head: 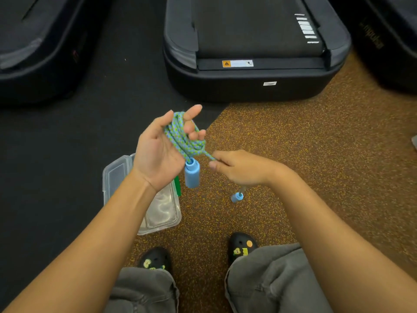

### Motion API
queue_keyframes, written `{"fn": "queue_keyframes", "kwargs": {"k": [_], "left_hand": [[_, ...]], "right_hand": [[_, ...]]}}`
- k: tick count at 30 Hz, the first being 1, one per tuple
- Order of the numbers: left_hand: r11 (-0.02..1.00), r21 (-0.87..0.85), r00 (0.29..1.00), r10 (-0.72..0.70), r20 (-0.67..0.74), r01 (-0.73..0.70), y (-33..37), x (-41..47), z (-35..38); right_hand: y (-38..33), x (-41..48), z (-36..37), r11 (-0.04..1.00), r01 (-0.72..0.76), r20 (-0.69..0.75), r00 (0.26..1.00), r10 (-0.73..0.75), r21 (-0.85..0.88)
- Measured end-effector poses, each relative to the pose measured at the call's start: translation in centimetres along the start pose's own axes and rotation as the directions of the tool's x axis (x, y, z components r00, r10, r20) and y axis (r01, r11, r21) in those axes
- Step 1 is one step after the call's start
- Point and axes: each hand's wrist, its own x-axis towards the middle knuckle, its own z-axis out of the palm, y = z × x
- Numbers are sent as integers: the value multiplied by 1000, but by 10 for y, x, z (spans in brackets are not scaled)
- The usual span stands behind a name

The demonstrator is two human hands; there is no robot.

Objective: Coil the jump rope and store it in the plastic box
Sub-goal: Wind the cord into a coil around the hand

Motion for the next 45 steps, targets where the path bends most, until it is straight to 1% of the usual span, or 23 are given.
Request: {"fn": "queue_keyframes", "kwargs": {"k": [2, 4, 7, 10, 11, 13, 14, 15, 18, 20, 22, 24, 27, 29, 31, 33, 34, 36, 37, 40, 42, 44, 45], "left_hand": [[995, 99, 996, 41, -81, -32, 0, 2, 0], [972, 235, 983, 60, -172, -18, -4, 4, -1], [893, 450, 958, 105, -265, 27, -14, 6, 0], [760, 645, 963, 105, -248, 83, -24, 7, -1], [691, 713, 965, 86, -247, 121, -27, 7, -2], [498, 843, 961, 61, -270, 205, -30, 7, -3], [417, 879, 960, 48, -275, 231, -30, 7, -2], [376, 896, 965, 17, -261, 235, -30, 6, -1], [358, 911, 977, -131, -170, 207, -27, 2, 7], [386, 896, 963, -232, -139, 222, -24, -1, 12], [473, 849, 946, -312, -89, 236, -20, -4, 15], [544, 808, 937, -349, -27, 226, -17, -7, 15], [671, 717, 942, -331, 59, 191, -17, -9, 15], [768, 615, 951, -295, 91, 179, -16, -9, 15], [870, 465, 966, -237, 106, 162, -13, -9, 15], [949, 295, 988, -137, 70, 111, -11, -7, 15], [967, 246, 997, -74, 26, 65, -10, -5, 15], [978, 207, 996, 31, -83, -13, -11, -1, 14], [982, 187, 990, 56, -127, -32, -11, 1, 13], [993, 108, 981, 62, -186, -42, -14, 4, 10], [996, 79, 972, 48, -229, -31, -15, 6, 8], [994, 110, 957, 43, -288, -12, -17, 8, 7], [987, 159, 950, 54, -308, -4, -19, 9, 7]], "right_hand": [[-6, -2, 1, 999, 31, 22, 999, -30, -28], [-12, -5, 3, 994, 89, 27, 996, -88, -59], [-18, -9, 6, 985, 156, 20, 988, -155, -77], [-17, -9, 5, 977, 193, -96, 975, -201, -85], [-16, -10, 2, 976, 201, -147, 966, -212, -89], [-12, -11, -4, 977, 205, -255, 943, -214, -59], [-9, -11, -7, 978, 208, -306, 929, -206, -28], [-7, -11, -10, 977, 213, -351, 916, -196, 10], [-3, -13, -14, 964, 239, -444, 881, -165, 116], [0, -14, -17, 949, 260, -473, 869, -149, 178], [3, -13, -19, 941, 267, -488, 862, -136, 209], [8, -11, -20, 929, 279, -513, 850, -120, 244], [12, -7, -23, 908, 272, -536, 842, -65, 317], [13, -5, -22, 924, 250, -532, 845, -62, 289], [12, -3, -18, 949, 214, -499, 863, -72, 233], [9, -2, -13, 964, 188, -450, 889, -85, 189], [6, 0, -10, 970, 177, -419, 903, -92, 168], [3, 2, -3, 980, 148, -349, 932, -94, 130], [1, 4, -1, 986, 131, -309, 947, -92, 106], [-3, 7, 9, 996, 87, -187, 979, -82, 16], [-5, 8, 14, 996, 86, -141, 986, -88, -16], [-6, 7, 15, 995, 94, -129, 987, -98, -35], [-6, 7, 14, 994, 100, -131, 986, -104, -39]]}}
